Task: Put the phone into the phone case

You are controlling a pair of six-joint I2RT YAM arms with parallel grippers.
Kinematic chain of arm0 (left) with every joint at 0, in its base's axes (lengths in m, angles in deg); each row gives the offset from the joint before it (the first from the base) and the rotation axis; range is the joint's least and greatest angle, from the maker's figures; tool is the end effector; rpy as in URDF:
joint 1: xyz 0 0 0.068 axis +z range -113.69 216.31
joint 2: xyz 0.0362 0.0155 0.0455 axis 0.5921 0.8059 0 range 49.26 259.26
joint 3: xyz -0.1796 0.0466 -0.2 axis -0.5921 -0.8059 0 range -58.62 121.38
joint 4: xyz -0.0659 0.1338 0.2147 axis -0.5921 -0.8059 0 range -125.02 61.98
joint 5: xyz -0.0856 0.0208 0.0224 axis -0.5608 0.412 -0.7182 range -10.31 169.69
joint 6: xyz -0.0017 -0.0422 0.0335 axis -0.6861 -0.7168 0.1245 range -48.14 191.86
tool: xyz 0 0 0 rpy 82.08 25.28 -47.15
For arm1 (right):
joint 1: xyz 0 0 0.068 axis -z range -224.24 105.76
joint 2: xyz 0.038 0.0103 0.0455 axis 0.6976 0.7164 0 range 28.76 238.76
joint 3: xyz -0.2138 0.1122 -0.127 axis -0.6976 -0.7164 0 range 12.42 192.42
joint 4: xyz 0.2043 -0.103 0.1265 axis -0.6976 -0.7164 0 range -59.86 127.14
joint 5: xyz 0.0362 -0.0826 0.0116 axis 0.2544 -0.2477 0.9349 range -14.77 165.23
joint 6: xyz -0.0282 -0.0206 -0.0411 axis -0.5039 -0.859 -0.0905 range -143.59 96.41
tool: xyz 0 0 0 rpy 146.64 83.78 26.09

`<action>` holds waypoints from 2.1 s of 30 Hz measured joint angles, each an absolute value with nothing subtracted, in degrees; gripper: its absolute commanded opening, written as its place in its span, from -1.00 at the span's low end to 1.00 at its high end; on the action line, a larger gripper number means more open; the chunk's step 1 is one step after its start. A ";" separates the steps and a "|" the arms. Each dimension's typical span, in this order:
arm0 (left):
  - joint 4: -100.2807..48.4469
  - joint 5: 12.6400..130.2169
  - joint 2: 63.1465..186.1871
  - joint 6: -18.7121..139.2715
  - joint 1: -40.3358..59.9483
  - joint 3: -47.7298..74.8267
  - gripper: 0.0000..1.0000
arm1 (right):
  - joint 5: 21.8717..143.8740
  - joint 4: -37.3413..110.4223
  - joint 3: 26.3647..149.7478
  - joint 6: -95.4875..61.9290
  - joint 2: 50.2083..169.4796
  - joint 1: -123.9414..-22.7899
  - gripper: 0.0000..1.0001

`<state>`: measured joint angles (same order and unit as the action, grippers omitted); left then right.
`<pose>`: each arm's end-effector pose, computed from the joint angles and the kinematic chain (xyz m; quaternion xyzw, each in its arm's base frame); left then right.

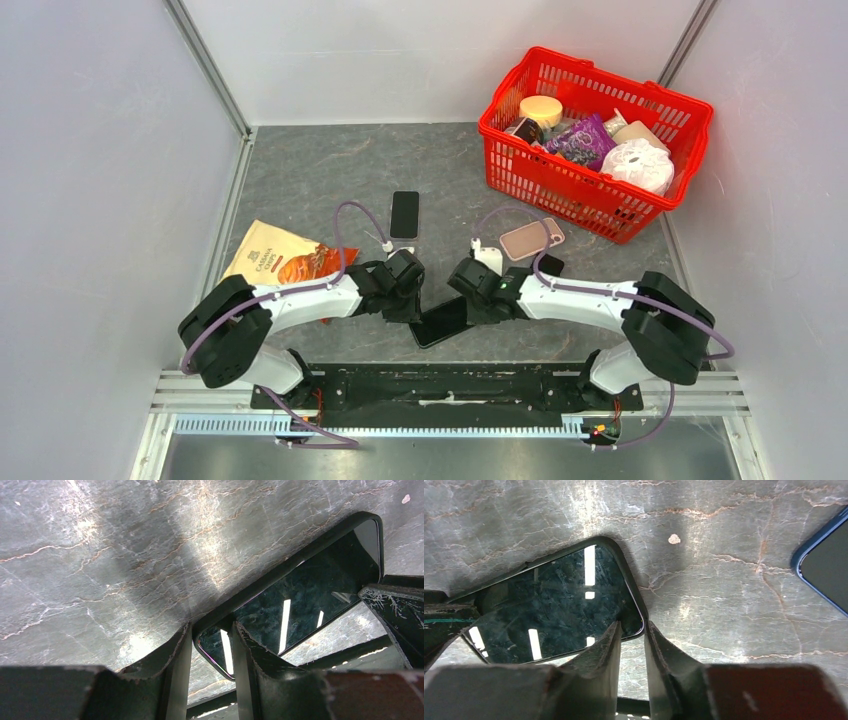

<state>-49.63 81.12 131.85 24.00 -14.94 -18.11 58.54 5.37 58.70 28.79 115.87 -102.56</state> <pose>0.1613 -0.1995 0.1575 0.0259 0.9733 -0.1653 0.1569 0.1472 0.2191 0.1592 -0.0287 0.9778 0.0416 0.2031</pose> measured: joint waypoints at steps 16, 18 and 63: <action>-49.91 81.21 132.15 24.40 -14.94 -17.72 -0.19 | 76.79 17.37 51.43 26.01 112.14 -90.52 -0.47; -50.02 81.21 132.22 24.44 -14.94 -17.63 -0.19 | 75.24 16.71 52.17 26.19 112.49 -91.92 -0.59; -55.16 85.08 142.86 59.32 -27.42 0.78 0.80 | 79.88 4.51 50.33 20.61 88.12 -70.94 0.83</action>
